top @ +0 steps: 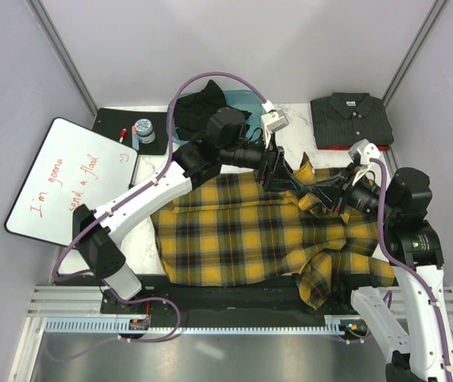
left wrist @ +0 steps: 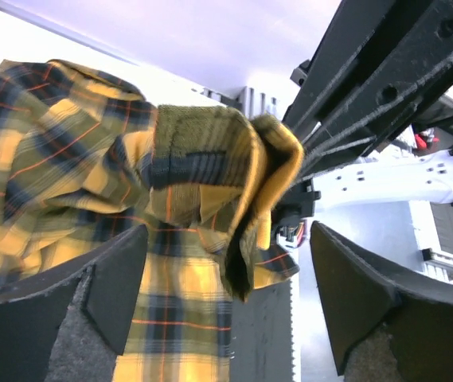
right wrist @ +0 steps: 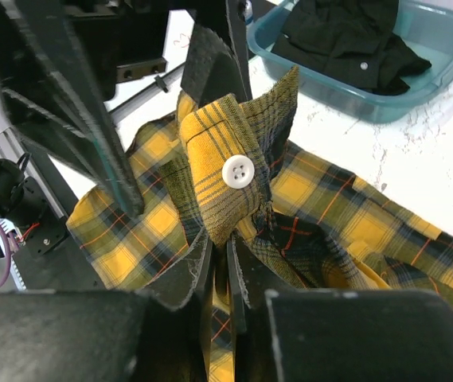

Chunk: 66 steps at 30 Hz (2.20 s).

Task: Fold and stack the long sleeve shirts
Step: Fold the shirt

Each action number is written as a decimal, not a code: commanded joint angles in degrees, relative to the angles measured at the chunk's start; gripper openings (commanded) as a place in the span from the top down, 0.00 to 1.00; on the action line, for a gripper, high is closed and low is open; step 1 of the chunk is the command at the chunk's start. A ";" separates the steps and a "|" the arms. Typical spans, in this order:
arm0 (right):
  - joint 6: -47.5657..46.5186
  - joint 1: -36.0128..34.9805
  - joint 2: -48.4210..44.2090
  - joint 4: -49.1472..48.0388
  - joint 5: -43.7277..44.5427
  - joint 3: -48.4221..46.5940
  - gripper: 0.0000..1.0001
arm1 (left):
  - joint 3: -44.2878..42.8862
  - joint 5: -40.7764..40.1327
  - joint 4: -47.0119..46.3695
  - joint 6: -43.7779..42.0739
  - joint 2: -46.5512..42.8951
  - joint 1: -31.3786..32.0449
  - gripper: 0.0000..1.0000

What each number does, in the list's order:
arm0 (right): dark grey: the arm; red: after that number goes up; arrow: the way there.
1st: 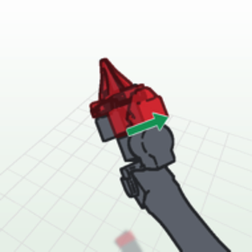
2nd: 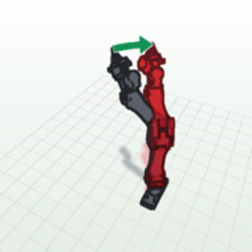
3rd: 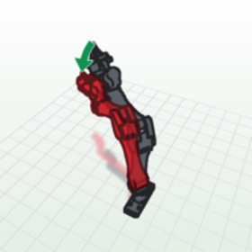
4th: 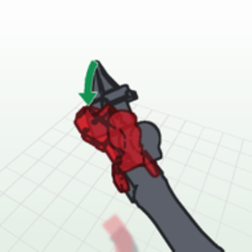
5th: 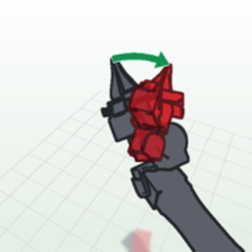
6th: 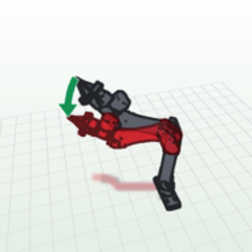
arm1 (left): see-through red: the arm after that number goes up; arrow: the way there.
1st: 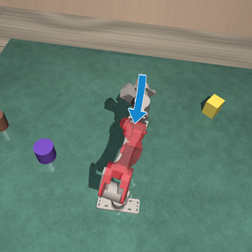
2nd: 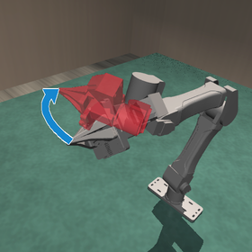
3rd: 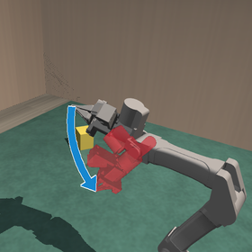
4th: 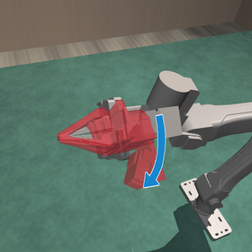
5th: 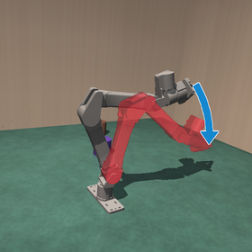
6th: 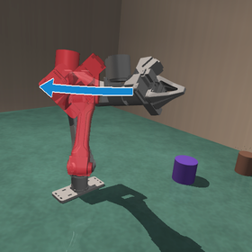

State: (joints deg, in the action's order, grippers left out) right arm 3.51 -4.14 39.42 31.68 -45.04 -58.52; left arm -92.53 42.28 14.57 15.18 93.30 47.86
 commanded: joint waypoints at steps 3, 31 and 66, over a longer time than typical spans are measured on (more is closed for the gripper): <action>-1.66 -0.34 -1.27 -2.59 -1.90 1.04 0.83 | -4.06 6.40 -5.33 6.95 3.73 0.57 0.20; -17.01 -0.25 23.56 19.64 14.28 -19.44 0.07 | 3.23 -19.51 44.32 -78.89 -17.26 24.29 0.98; -37.25 2.11 69.31 36.77 2.40 -29.70 0.19 | -11.91 -27.26 30.96 -46.83 2.51 12.98 0.98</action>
State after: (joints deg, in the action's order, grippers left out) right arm -29.30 -7.14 111.70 60.10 -39.99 -75.96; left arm -107.74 12.73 48.29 -41.41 101.14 68.66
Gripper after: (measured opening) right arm 0.740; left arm 0.030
